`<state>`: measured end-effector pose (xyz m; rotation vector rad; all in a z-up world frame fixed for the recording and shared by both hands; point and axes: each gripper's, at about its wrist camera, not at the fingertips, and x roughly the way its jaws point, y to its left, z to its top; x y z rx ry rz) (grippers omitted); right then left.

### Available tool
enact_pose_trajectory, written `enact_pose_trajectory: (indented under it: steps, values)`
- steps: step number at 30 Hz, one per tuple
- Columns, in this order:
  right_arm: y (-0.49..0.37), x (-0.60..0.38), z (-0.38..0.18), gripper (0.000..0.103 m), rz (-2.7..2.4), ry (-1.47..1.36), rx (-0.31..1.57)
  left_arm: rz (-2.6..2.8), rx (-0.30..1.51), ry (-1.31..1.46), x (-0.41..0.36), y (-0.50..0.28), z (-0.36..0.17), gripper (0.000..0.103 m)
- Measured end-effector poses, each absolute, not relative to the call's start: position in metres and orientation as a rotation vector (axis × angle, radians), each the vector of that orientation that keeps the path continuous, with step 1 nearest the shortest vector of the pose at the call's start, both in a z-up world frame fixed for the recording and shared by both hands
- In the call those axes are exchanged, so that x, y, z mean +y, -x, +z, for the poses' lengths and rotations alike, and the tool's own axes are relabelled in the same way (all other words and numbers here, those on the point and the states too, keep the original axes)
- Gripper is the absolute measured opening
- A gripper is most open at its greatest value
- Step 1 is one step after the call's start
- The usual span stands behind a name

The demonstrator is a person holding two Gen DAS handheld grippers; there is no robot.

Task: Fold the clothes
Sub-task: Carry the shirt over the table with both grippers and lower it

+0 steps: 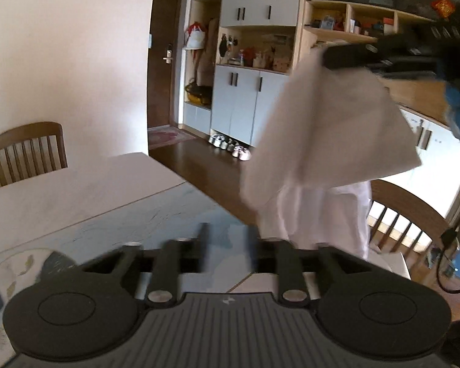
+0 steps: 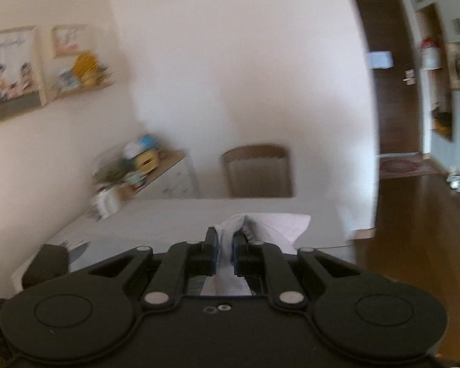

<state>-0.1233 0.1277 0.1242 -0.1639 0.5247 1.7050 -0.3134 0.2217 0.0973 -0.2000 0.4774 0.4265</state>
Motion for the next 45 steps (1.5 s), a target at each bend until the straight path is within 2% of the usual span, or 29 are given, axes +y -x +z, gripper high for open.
enact_pose_trajectory:
  steps: [1, 2, 10, 12, 14, 17, 24, 29, 33, 35, 39, 45]
  values:
    - [0.143, 0.14, 0.122, 0.103, 1.738, 0.185, 0.533, 0.435, 0.454, 0.19, 0.227, 0.329, 0.096, 0.088]
    - [0.163, 0.152, 0.121, 0.103, 1.77, 0.206, 0.544, 0.446, 0.426, 0.175, 0.231, 0.343, 0.094, 0.094]
    - [0.283, 0.238, 0.091, 0.103, 1.992, 0.341, 0.699, 0.476, 0.367, 0.111, 0.273, 0.448, 0.079, 0.093]
    - [0.309, 0.254, 0.081, 0.103, 2.024, 0.379, 0.75, 0.514, 0.369, 0.121, 0.285, 0.47, 0.074, 0.075]
    - [0.33, 0.267, 0.07, 0.103, 2.031, 0.429, 0.776, 0.576, 0.399, 0.162, 0.3, 0.489, 0.067, 0.032]
    - [0.345, 0.282, 0.059, 0.103, 2.034, 0.48, 0.81, 0.637, 0.435, 0.261, 0.323, 0.517, 0.053, 0.023]
    - [0.342, 0.294, 0.034, 0.103, 1.875, 0.625, 0.776, 0.763, 0.516, 0.417, 0.364, 0.554, 0.016, 0.02]
    - [0.327, 0.269, -0.003, 0.103, 1.737, 0.789, 0.8, 0.808, 0.546, 0.496, 0.388, 0.588, 0.0, 0.02]
    - [0.345, 0.245, -0.03, 0.103, 1.756, 0.867, 0.83, 0.823, 0.56, 0.557, 0.393, 0.598, -0.017, 0.02]
    - [0.364, 0.24, -0.04, 0.103, 1.774, 0.909, 0.787, 0.821, 0.568, 0.566, 0.391, 0.604, -0.023, 0.02]
    - [0.392, 0.238, -0.049, 0.103, 1.801, 0.981, 0.653, 0.813, 0.577, 0.569, 0.399, 0.596, -0.024, 0.02]
    - [0.376, 0.249, -0.039, 0.103, 1.756, 0.945, 0.687, 0.809, 0.583, 0.576, 0.404, 0.595, -0.022, 0.02]
